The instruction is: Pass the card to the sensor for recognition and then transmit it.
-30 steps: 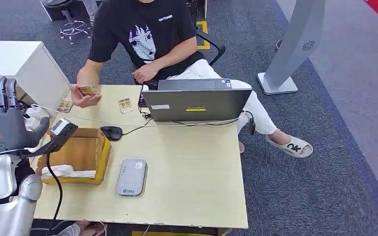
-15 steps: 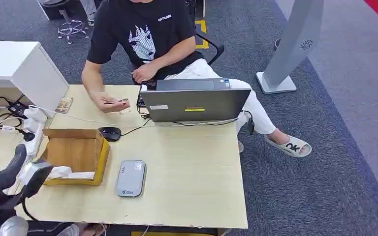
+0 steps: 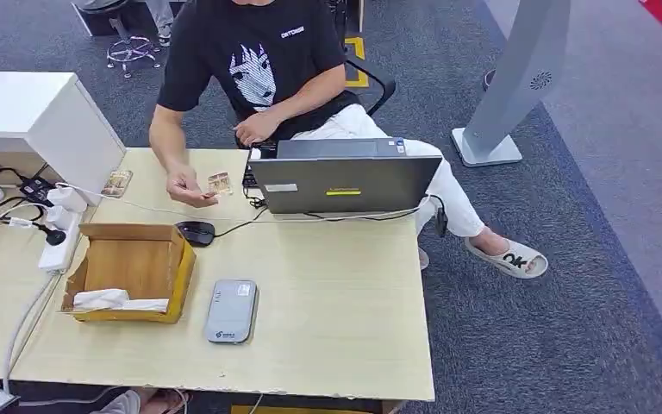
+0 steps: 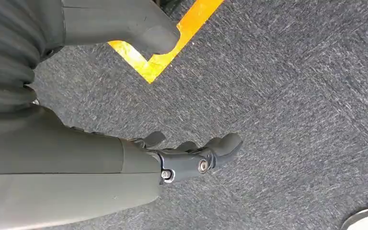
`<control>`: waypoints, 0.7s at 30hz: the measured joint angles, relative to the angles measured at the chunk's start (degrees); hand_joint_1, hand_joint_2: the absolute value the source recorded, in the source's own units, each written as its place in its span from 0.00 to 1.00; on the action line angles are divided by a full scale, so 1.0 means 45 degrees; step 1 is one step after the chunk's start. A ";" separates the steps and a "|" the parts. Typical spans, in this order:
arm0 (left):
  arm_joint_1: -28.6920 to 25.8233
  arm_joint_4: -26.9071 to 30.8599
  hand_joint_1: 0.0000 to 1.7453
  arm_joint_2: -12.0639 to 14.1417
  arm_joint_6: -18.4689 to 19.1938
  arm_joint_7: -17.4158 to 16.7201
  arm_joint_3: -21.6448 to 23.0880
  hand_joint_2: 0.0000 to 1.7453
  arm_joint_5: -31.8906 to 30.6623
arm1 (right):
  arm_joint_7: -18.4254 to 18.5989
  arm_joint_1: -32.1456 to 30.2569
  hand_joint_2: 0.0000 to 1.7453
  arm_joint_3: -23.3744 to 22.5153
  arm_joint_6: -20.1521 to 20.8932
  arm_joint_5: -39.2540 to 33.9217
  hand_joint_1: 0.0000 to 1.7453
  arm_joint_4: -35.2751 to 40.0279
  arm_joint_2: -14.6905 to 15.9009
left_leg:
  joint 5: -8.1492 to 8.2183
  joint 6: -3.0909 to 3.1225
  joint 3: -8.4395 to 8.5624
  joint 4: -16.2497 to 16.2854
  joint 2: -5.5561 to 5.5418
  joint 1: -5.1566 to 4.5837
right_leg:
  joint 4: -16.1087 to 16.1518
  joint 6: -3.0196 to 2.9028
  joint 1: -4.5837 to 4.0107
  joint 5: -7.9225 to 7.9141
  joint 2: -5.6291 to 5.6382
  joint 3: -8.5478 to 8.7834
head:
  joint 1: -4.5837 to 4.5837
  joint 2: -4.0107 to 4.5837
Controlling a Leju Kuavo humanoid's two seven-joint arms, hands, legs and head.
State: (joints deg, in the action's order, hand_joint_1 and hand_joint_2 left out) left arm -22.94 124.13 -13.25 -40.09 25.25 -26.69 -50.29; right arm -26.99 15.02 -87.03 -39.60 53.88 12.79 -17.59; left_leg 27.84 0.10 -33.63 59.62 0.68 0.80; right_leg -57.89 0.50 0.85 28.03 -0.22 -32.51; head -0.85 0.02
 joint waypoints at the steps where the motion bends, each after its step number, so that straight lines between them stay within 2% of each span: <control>1: -0.0006 0.0052 0.00 -0.0170 0.0000 0.0214 -0.0090 1.00 0.0256 | 0.0014 -0.0001 1.00 0.0000 0.0000 0.0024 0.00 0.0000 0.0000 | 0.0000 0.0000 0.0002 0.0000 -0.0003 0.0000 | -0.0001 0.0000 0.0000 0.0000 -0.0001 0.0002 | 0.0005 0.0000; 4: -0.0234 0.0428 0.00 -0.0719 -0.0005 0.0558 -0.0540 1.00 0.1887 | 0.0019 -0.0003 1.00 0.0000 0.0000 0.0009 0.00 0.0000 0.0000 | 0.0001 0.0000 0.0009 0.0000 0.0004 -0.0002 | -0.0003 0.0001 0.0001 -0.0001 0.0008 0.0003 | 0.0000 0.0000; 8: -0.0312 0.0500 0.00 -0.1059 -0.0005 -0.0386 -0.1624 1.00 0.4905 | 0.0238 -0.0002 1.00 0.0000 0.0000 -0.0112 0.00 -0.0024 0.0000 | 0.0004 0.0001 0.0003 0.0000 -0.0015 -0.0005 | 0.0001 0.0004 0.0003 0.0005 -0.0006 0.0003 | 0.0005 0.0000; 11: -0.0176 -0.0298 0.00 -0.1204 -0.0019 -0.0958 -0.2731 1.00 0.8265 | 0.0628 -0.0005 1.00 0.0000 0.0000 -0.0355 0.00 -0.0131 0.0000 | 0.0005 0.0001 0.0007 -0.0002 -0.0011 -0.0004 | 0.0001 0.0001 0.0003 0.0010 -0.0006 0.0001 | -0.0005 0.0000; 12: 0.0081 -0.0901 0.00 -0.1243 -0.0019 -0.1269 -0.3305 1.00 0.8495 | 0.1012 -0.0006 1.00 0.0000 0.0000 -0.0301 0.00 -0.0170 0.0000 | 0.0005 0.0000 0.0003 -0.0003 -0.0018 -0.0003 | 0.0000 -0.0002 0.0002 0.0013 -0.0021 0.0003 | -0.0005 0.0000; 13: 0.0470 -0.1533 0.00 -0.1277 -0.0019 -0.1493 -0.3996 1.00 0.8094 | 0.1367 -0.0008 1.00 0.0000 0.0000 -0.0184 0.00 -0.0219 0.0000 | 0.0004 0.0000 -0.0001 -0.0004 -0.0038 0.0003 | 0.0000 -0.0004 -0.0001 0.0015 -0.0042 0.0009 | -0.0015 0.0000; 14: 0.1112 -0.2438 0.00 -0.1335 -0.0019 -0.1633 -0.4997 1.00 0.7727 | 0.1755 -0.0004 1.00 0.0000 0.0005 -0.0063 0.00 -0.0262 0.0000 | 0.0002 -0.0001 0.0001 -0.0007 -0.0048 0.0002 | -0.0001 -0.0005 -0.0001 0.0015 -0.0051 0.0012 | 0.0020 0.0000; 15: 0.1546 -0.3491 0.00 -0.1394 -0.0019 -0.1866 -0.6036 1.00 0.7942 | 0.2033 0.0000 1.00 0.0000 0.0000 0.0015 0.00 -0.0321 0.0000 | 0.0002 -0.0002 0.0012 -0.0012 -0.0039 -0.0002 | -0.0003 -0.0008 0.0001 0.0016 -0.0042 0.0012 | 0.0010 0.0000; 16: 0.1884 -0.4558 0.00 -0.1398 -0.0019 -0.2389 -0.6906 1.00 0.8158 | 0.2209 0.0005 1.00 0.0005 0.0005 0.0077 0.00 -0.0369 0.0005 | 0.0008 -0.0011 0.0021 -0.0013 -0.0026 -0.0004 | -0.0004 -0.0011 0.0003 0.0014 -0.0019 0.0013 | 0.0000 0.0000; 17: 0.2129 -0.5061 0.00 -0.1398 0.0005 -0.2898 -0.7313 1.00 0.8199 | 0.2293 0.0014 1.00 0.0005 0.0000 0.0102 0.00 -0.0398 0.0005 | 0.0008 -0.0011 0.0024 -0.0013 -0.0005 -0.0006 | -0.0005 -0.0012 0.0005 0.0012 -0.0003 0.0015 | -0.0010 0.0000; 18: 0.2481 -0.6522 0.00 -0.1408 0.0246 -0.3727 -0.8006 1.00 0.8367 | 0.2409 0.0027 1.00 0.0010 0.0005 0.0126 0.00 -0.0442 0.0005 | 0.0006 -0.0009 0.0032 -0.0013 -0.0003 -0.0005 | -0.0005 -0.0011 0.0004 0.0011 0.0003 0.0015 | -0.0039 0.0000; 19: 0.2780 -0.7236 0.00 -0.1360 0.0378 -0.3997 -0.8366 1.00 0.8556 | 0.2448 0.0035 1.00 0.0015 0.0005 0.0131 0.00 -0.0461 0.0005 | 0.0005 -0.0008 0.0030 -0.0012 -0.0009 -0.0002 | -0.0005 -0.0010 0.0002 0.0012 -0.0005 0.0024 | -0.0040 0.0000; 21: 0.3629 -0.9847 0.00 -0.1065 0.0834 -0.4043 -0.9661 1.00 0.9680 | 0.2462 0.0073 1.00 0.0024 0.0005 0.0140 0.00 -0.0505 0.0005 | -0.0001 -0.0001 0.0027 -0.0012 -0.0066 -0.0007 | -0.0002 -0.0007 0.0006 0.0014 -0.0061 0.0048 | 0.0010 0.0000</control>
State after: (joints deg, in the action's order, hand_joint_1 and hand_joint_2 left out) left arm -6.61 79.82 -18.04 -36.33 7.05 -70.16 -6.73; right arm -15.91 15.35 -86.92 -39.58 54.51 10.51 -17.57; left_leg 27.83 0.09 -33.51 59.57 0.38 0.77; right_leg -57.90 0.47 0.88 28.10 -0.50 -32.30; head -0.81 0.02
